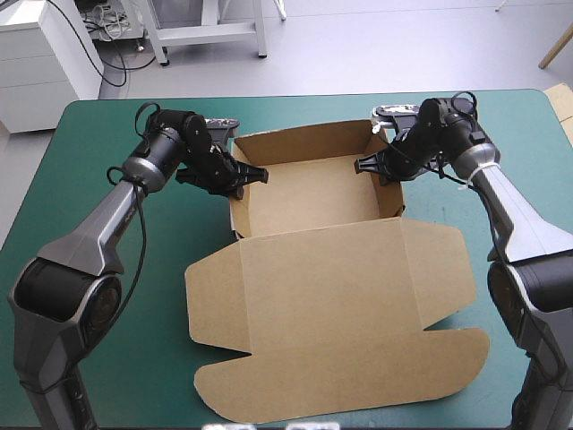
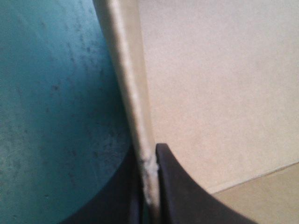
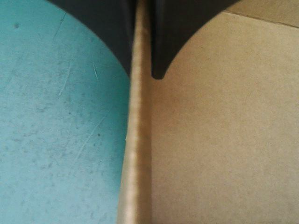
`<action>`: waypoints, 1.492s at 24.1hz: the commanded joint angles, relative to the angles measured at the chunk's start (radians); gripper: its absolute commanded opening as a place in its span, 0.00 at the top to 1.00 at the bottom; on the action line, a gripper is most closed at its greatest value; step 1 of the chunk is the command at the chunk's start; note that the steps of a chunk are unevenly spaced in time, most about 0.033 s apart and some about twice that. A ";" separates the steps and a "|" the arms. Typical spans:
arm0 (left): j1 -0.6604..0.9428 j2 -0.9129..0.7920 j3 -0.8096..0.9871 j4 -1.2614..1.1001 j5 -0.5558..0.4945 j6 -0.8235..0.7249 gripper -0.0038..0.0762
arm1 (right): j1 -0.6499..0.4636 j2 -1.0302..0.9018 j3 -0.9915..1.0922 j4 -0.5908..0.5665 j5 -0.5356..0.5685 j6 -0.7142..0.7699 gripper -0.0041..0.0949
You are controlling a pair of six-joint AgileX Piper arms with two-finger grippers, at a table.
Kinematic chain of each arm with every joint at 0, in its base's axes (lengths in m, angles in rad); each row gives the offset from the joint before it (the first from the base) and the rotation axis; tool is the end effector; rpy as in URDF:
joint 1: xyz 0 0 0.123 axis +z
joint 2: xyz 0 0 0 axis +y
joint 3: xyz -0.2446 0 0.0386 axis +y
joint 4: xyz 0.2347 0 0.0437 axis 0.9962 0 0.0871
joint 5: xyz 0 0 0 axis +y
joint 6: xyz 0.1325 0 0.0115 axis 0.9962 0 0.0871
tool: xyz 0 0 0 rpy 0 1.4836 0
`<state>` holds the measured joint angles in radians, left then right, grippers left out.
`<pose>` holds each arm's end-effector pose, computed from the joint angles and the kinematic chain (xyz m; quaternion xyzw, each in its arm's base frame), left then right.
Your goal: Fold the box
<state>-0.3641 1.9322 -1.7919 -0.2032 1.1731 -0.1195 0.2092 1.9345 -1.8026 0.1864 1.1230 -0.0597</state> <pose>0.3706 -0.1677 0.2259 0.0971 0.9756 -0.1368 0.1419 0.4000 0.1077 0.2300 -0.1083 0.9697 0.1049 0.1920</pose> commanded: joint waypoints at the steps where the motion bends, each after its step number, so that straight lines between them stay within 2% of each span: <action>1: -0.009 -0.027 -0.033 -0.078 -0.049 0.039 0.96 | 0.008 -0.038 -0.034 0.084 0.004 -0.028 0.97; 8: -0.017 -0.005 -0.033 -0.061 -0.049 0.044 0.94 | 0.008 -0.003 -0.034 0.082 0.016 -0.028 0.97; 12: -0.019 0.005 -0.033 -0.078 -0.062 0.056 0.75 | 0.022 -0.001 -0.034 0.028 -0.014 0.046 0.97; 15: -0.027 0.005 -0.033 -0.070 -0.065 0.062 0.59 | 0.072 -0.001 -0.034 -0.186 -0.019 0.115 0.97; 16: -0.027 0.005 -0.033 -0.075 -0.063 0.064 0.56 | 0.076 -0.001 -0.034 -0.186 -0.020 0.117 0.97; 17: -0.027 0.005 -0.033 -0.077 -0.046 0.064 0.45 | 0.076 -0.003 -0.034 -0.171 -0.020 0.110 0.95; 18: -0.027 0.005 -0.033 -0.071 -0.030 0.064 0.39 | 0.076 -0.003 -0.034 -0.152 -0.018 0.108 0.88; 20: -0.027 0.003 -0.033 -0.067 -0.010 0.064 0.34 | 0.076 -0.003 -0.034 -0.135 -0.007 0.095 0.75; 22: -0.027 -0.008 -0.033 -0.047 0.008 0.064 0.33 | 0.076 -0.003 -0.034 -0.130 0.015 0.082 0.53; 23: -0.027 -0.018 -0.033 -0.040 0.008 0.064 0.33 | 0.076 -0.004 -0.034 -0.132 0.030 0.082 0.34; 24: -0.027 -0.028 -0.033 -0.036 0.003 0.064 0.33 | 0.076 -0.007 -0.034 -0.138 0.036 0.089 0.23; 26: -0.027 -0.050 -0.033 -0.026 -0.009 0.054 0.33 | 0.076 -0.015 -0.034 -0.141 0.040 0.103 0.10; 27: -0.027 -0.071 -0.035 -0.022 -0.027 0.054 0.33 | 0.076 -0.027 -0.034 -0.144 0.034 0.105 0.06; 31: -0.027 -0.146 -0.035 -0.016 -0.082 0.056 0.33 | 0.076 -0.086 -0.034 -0.147 0.011 0.092 0.08; 36: -0.027 -0.238 -0.035 -0.015 -0.086 0.079 0.33 | 0.076 -0.171 -0.034 -0.186 0.012 0.060 0.10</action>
<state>-0.3840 1.7937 -1.7929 -0.2071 1.1221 -0.0521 0.2873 1.8659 -1.8026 0.0233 1.1591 0.0245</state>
